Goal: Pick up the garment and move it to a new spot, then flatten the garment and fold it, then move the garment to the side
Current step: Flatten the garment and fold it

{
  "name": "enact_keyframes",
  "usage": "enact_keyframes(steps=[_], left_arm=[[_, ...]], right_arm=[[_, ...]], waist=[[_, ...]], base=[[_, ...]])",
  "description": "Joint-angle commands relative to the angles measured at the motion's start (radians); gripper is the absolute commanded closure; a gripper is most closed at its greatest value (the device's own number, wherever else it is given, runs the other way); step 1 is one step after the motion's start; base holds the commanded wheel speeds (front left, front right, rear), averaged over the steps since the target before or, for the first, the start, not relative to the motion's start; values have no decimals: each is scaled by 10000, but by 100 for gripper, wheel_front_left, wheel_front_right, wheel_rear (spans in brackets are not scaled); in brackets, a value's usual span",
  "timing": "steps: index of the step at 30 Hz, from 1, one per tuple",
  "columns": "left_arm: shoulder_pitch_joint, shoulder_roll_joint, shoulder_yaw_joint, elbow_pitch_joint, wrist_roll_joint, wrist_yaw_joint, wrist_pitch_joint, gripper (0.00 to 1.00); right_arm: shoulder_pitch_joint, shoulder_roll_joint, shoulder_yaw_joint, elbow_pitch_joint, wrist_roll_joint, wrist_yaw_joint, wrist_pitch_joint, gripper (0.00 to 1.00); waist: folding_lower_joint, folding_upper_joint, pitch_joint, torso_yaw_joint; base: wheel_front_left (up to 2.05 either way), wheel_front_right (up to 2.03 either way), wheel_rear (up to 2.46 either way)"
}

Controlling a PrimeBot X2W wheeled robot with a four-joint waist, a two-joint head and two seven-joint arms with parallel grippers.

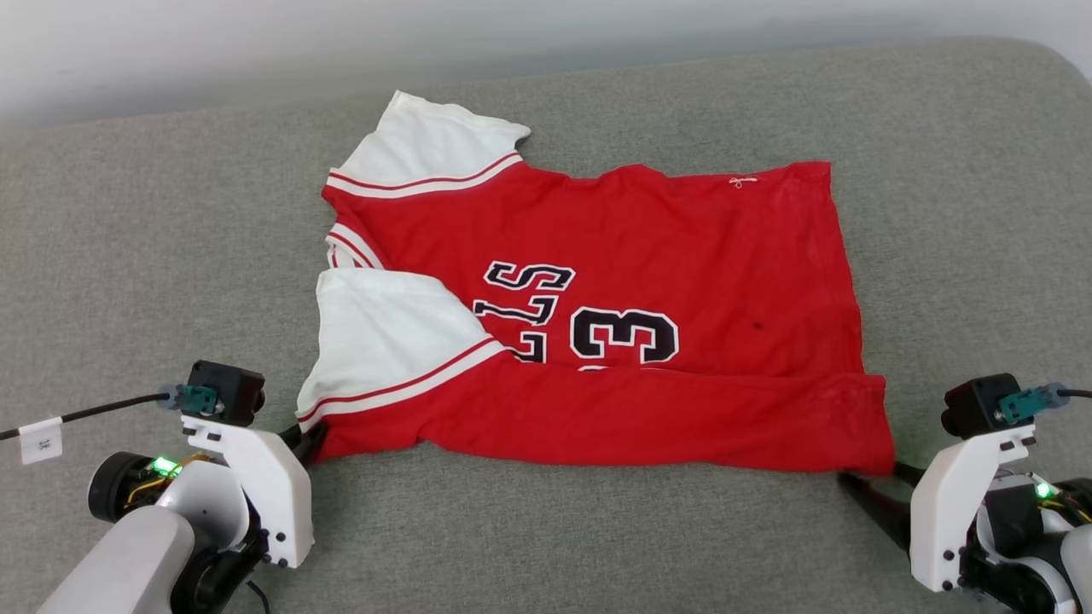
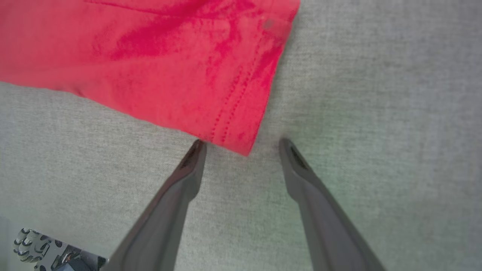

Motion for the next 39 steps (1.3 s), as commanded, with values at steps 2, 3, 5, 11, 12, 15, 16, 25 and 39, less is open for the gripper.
enact_keyframes(steps=[2, 3, 5, 11, 12, 15, 16, 25, 39], left_arm=[[-81, -80, -77, 137, 53, -14, -19, 100], [-99, -93, -95, 156, 64, -23, -23, 100], [-121, -108, -122, 201, 71, -40, -43, 100], [-193, -185, -226, 326, 69, -73, -47, 100], [-201, -193, -238, 343, 67, -71, -53, 100], [-212, -236, -283, 412, 64, -100, -54, 100], [-213, -241, -308, 441, 65, -117, -51, 100], [-242, -334, -412, 645, 17, -179, -73, 100], [223, -116, -34, 143, -492, -97, -303, 100]], right_arm=[[-222, 33, 73, 283, 59, -9, -114, 0], [-256, -29, 170, 388, 18, -9, -162, 0], [-390, 38, 282, 555, 202, -9, -325, 0], [-664, -119, 758, 1097, 538, -7, -590, 0], [-695, -142, 843, 1190, 611, -9, -659, 0], [-798, -198, 1164, 1411, 826, -7, -812, 13], [-800, -181, 1252, 1492, 953, -9, -876, 17], [-994, -598, 2228, 2117, 1562, -7, -1387, 100], [-1230, -1773, 2813, 1398, 2362, -7, -2227, 100]], waist=[[0, 0, 62, 48], [0, 0, 86, 69], [0, 0, 128, 91], [0, 0, 190, 146], [0, 0, 198, 156], [0, 0, 211, 194], [0, 0, 214, 207], [0, 0, 217, 315], [0, 0, -466, 381]], base=[[0, 0, 0], [0, 0, 0], [0, 0, 0], [0, 0, 0], [0, 0, 0], [0, 0, 0], [0, 0, 0], [0, 0, 0], [0, 0, 0]])
